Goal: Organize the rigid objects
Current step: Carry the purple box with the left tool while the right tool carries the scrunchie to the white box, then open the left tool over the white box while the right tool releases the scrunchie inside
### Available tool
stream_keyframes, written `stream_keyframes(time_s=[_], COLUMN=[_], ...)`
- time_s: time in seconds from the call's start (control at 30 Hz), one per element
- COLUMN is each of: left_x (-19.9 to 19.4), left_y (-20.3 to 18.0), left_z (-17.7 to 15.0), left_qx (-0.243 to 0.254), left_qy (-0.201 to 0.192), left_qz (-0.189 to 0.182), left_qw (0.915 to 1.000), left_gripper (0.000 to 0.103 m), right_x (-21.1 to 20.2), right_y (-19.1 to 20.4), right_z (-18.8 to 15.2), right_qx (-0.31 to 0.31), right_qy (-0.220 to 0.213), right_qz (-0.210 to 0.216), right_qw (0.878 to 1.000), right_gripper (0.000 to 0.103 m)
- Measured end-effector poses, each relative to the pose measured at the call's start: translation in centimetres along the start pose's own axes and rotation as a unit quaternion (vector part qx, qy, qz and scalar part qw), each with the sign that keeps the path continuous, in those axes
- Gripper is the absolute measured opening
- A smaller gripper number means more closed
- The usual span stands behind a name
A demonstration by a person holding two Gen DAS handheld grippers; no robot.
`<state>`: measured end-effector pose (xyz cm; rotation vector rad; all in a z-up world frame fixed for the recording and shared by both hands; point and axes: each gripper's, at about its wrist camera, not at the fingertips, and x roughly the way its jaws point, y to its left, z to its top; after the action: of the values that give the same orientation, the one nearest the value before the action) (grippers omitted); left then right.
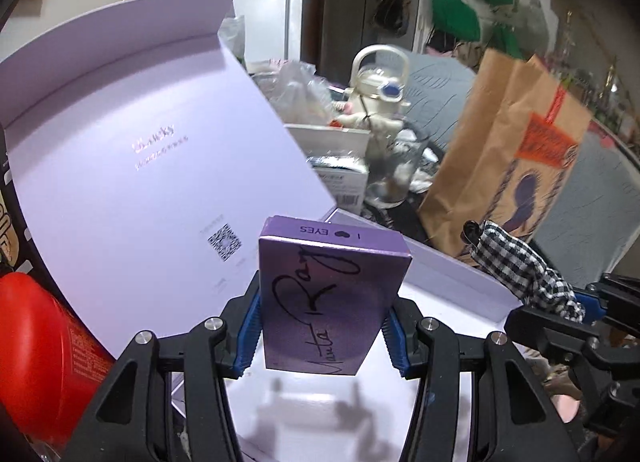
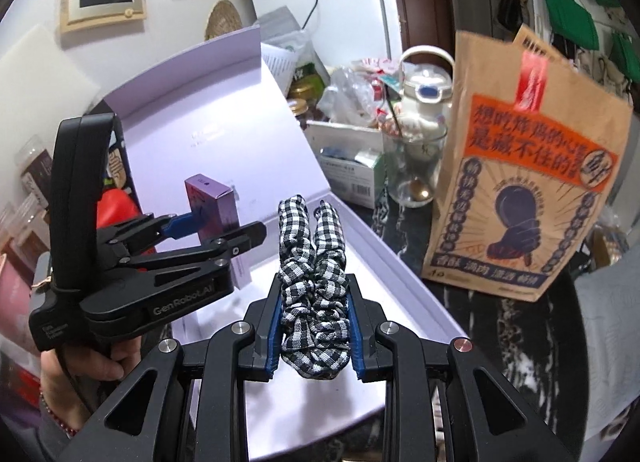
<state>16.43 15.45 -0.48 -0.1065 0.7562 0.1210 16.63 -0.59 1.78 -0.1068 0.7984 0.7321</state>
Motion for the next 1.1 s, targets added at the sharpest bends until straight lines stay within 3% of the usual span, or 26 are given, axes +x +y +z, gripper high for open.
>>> stream_keyframes(time_s=[0.33,0.47,0.63,0.77,0.93,1.1], left_x=[1.1,1.3,1.6,2.1,1.5,1.8], left_y=[0.0,-0.4,-0.5,-0.6,-0.9,-0.9], left_z=[-0.1,-0.3,-0.3,-0.4,-0.3,-0.2], left_qx=[-0.002,0.010,0.007,0.010,0.019,0.019], left_qy=[0.017,0.018,0.023,0.046,0.038,0.056], left_qz=[0.003,0.037,0.034,0.052,0.063,0.080], left_qw=[0.9998,0.9991,0.9991,0.9975,0.9971,0.9950], left_gripper=[0.052,0.052,0.052,0.052,0.052,0.052], right_x=[2.5,3.2,3.9,4.2,3.9,3.2], right_y=[-0.1,-0.1,-0.3,-0.4,-0.3,-0.4], right_z=[0.2,0.2,-0.2,-0.3,-0.4,-0.3], right_qx=[0.008,0.004,0.006,0.001,-0.007,-0.010], right_qy=[0.029,0.035,0.046,0.053,0.052,0.044], right_qz=[-0.005,-0.021,-0.030,-0.046,-0.067,-0.087], right_qw=[1.000,0.999,0.998,0.998,0.996,0.995], right_gripper=[0.028,0.028,0.028,0.028,0.041,0.052])
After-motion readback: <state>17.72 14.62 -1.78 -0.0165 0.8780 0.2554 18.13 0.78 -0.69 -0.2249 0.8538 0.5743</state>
